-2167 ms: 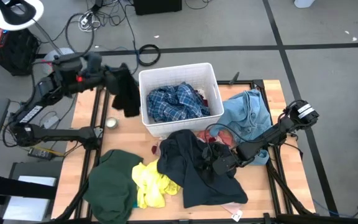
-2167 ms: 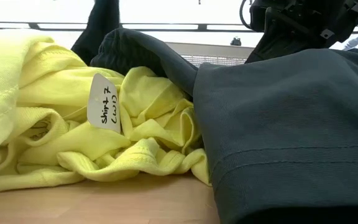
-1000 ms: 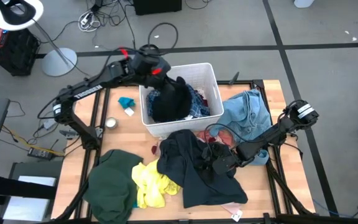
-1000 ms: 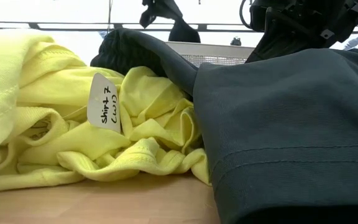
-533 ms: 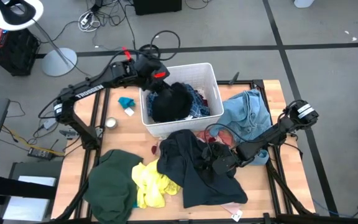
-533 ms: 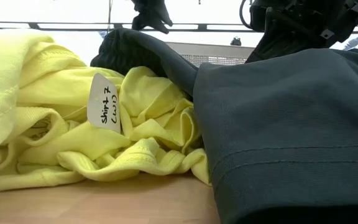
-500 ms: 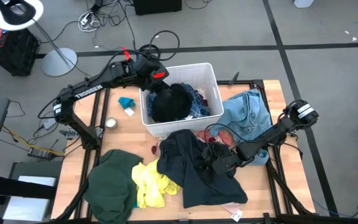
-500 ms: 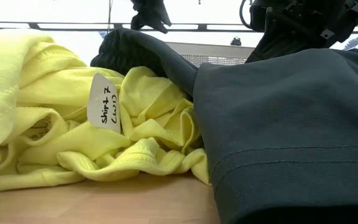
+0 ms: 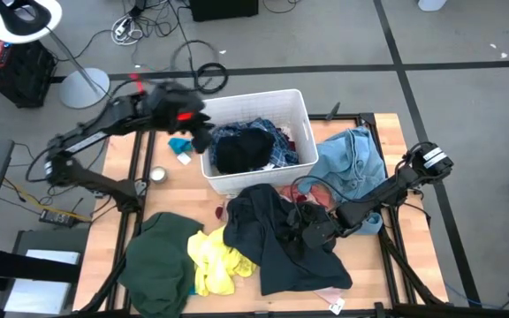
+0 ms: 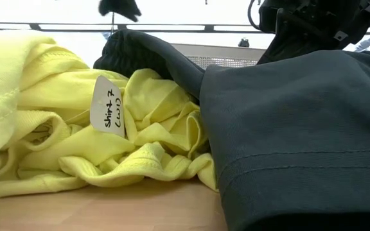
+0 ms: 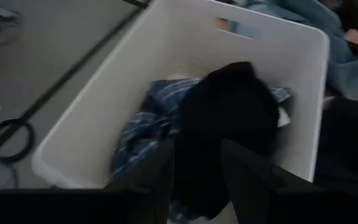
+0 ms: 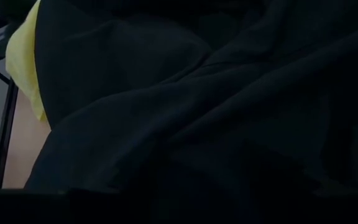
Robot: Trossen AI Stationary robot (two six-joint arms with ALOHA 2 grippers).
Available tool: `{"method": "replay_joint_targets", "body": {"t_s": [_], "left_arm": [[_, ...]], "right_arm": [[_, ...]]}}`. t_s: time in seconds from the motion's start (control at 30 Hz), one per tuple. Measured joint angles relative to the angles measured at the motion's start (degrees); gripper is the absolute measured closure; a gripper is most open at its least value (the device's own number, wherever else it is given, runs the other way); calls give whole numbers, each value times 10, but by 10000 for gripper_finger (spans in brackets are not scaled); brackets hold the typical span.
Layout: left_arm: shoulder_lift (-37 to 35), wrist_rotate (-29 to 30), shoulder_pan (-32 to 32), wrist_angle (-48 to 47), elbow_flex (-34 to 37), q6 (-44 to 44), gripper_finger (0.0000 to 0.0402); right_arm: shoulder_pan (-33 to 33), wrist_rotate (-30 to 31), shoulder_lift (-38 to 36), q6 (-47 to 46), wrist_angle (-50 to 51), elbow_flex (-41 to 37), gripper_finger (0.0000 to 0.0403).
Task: Sort clothes
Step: Put the blue sock into the white bin
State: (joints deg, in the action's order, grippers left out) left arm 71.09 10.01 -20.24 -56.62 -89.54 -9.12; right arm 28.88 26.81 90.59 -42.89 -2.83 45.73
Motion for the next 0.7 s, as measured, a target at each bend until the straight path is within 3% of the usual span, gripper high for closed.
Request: {"method": "replay_joint_targets", "body": {"t_s": [0.2, 0.33, 0.53, 0.7], "left_arm": [[-152, 85, -30, 64, 176, -76, 265], [-216, 117, -79, 67, 266, -137, 265], [-227, 115, -167, 79, 366, -159, 265], [-195, 44, -229, 155, 442, -157, 265]], "right_arm": [[0, 0, 0, 0, -1, 0, 174], [0, 0, 0, 0, -4, 0, 174], [0, 0, 0, -5, -5, 0, 174], [0, 0, 0, -6, -5, 0, 174]]}}
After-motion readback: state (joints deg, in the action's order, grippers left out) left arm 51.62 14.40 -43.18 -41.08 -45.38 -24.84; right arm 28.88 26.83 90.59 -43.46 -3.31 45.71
